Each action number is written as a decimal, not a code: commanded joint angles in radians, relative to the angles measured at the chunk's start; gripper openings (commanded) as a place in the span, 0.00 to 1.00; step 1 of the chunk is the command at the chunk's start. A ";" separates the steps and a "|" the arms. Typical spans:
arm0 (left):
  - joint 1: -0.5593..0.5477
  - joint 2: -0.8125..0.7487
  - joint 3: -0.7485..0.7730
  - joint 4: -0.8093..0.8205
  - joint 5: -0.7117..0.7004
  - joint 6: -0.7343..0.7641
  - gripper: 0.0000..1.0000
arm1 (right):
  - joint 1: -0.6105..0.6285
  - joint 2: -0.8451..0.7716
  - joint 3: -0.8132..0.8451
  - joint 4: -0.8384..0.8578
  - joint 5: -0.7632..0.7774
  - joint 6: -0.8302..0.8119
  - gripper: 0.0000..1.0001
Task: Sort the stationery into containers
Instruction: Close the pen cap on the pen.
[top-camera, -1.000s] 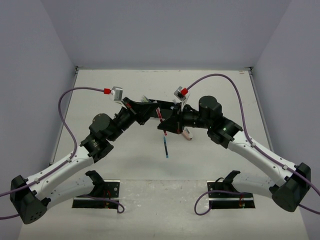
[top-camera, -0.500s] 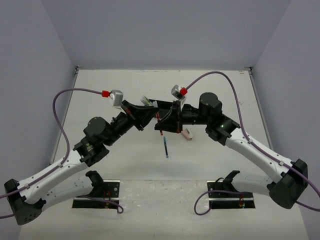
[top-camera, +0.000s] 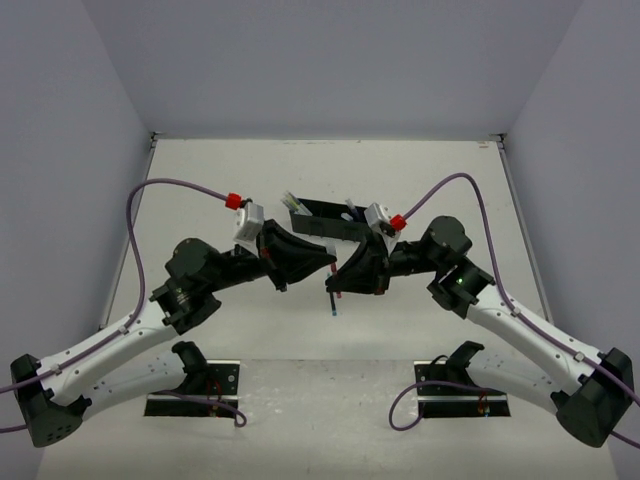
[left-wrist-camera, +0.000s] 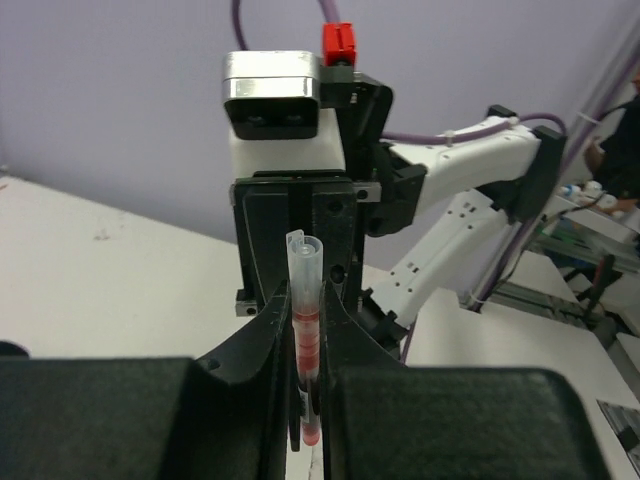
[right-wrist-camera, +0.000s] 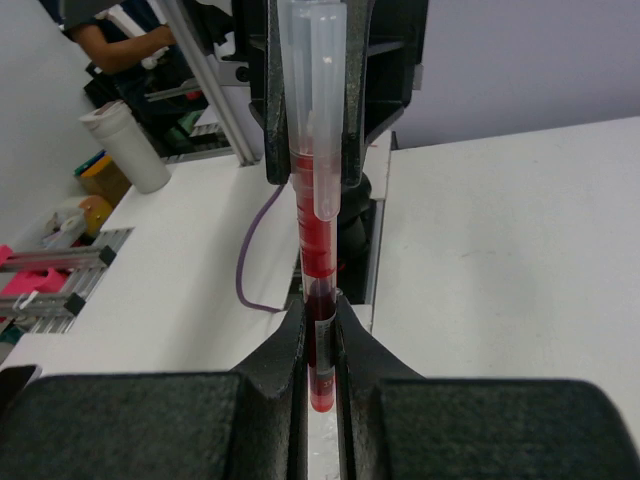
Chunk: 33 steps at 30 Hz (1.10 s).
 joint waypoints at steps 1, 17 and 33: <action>-0.014 0.006 -0.036 0.122 0.236 -0.035 0.00 | -0.008 -0.011 0.026 0.153 -0.020 0.050 0.00; -0.015 0.059 0.148 -0.116 -0.039 0.046 0.91 | -0.005 -0.041 0.059 -0.123 0.091 -0.122 0.00; -0.014 0.065 0.202 -0.199 -0.205 0.053 0.46 | -0.005 -0.046 0.053 -0.135 0.106 -0.127 0.00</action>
